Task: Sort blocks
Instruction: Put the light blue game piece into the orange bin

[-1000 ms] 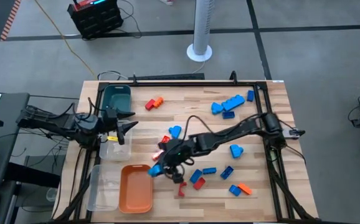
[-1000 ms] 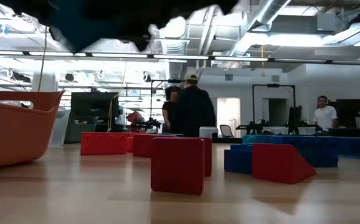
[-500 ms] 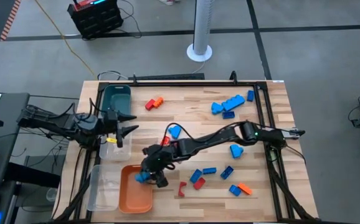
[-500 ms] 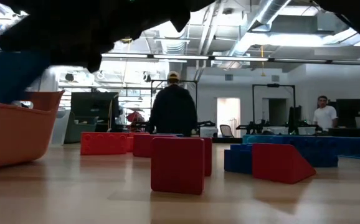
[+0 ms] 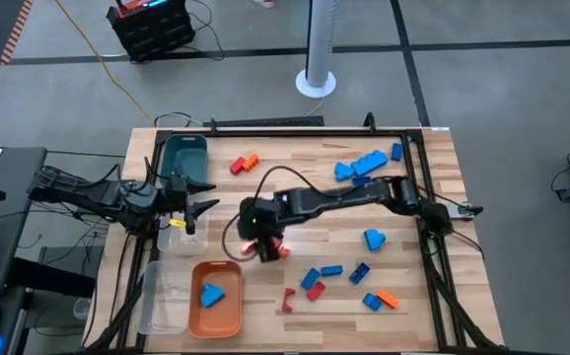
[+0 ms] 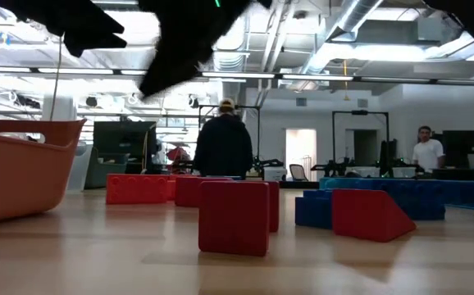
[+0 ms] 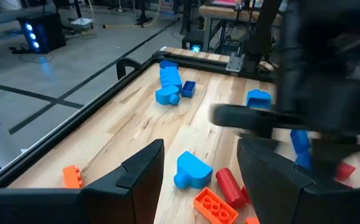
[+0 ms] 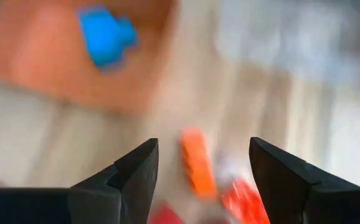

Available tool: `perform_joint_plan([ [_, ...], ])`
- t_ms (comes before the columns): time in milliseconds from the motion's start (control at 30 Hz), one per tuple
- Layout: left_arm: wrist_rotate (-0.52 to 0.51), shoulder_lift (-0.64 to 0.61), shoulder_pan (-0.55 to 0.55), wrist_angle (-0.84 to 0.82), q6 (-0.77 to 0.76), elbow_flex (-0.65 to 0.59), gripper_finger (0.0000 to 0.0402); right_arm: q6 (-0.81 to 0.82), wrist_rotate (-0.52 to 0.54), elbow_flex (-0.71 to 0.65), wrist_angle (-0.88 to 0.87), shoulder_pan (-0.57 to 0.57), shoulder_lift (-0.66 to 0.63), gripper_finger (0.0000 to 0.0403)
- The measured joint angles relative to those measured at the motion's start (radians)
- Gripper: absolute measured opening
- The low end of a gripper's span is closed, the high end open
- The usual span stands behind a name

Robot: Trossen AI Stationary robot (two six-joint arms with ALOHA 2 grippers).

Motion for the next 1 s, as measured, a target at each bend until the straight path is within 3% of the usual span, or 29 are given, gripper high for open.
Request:
perform_joint_plan([
  [300, -0.001, 0.0, 0.0, -0.079, -0.046, 0.0, 0.0199, -0.009, 0.036, -0.185, -0.03, -0.081, -0.007, 0.0258],
  [567, -0.001, 0.0, 0.0, -0.118, -0.08, 0.0, 0.0199, -0.077, 0.105, -0.192, -0.122, -0.078, -0.032, 0.0258],
  [800, -0.001, 0.0, 0.0, -0.2, -0.164, 0.0, 0.0199, -0.048, 0.142, -0.193, -0.376, -0.1, -0.094, 0.0258],
  [1000, -0.004, 0.0, 0.0, -0.195, -0.162, 0.0, 0.0199, 0.004, 0.281, -0.192, -0.574, -0.146, -0.14, 0.0258],
])
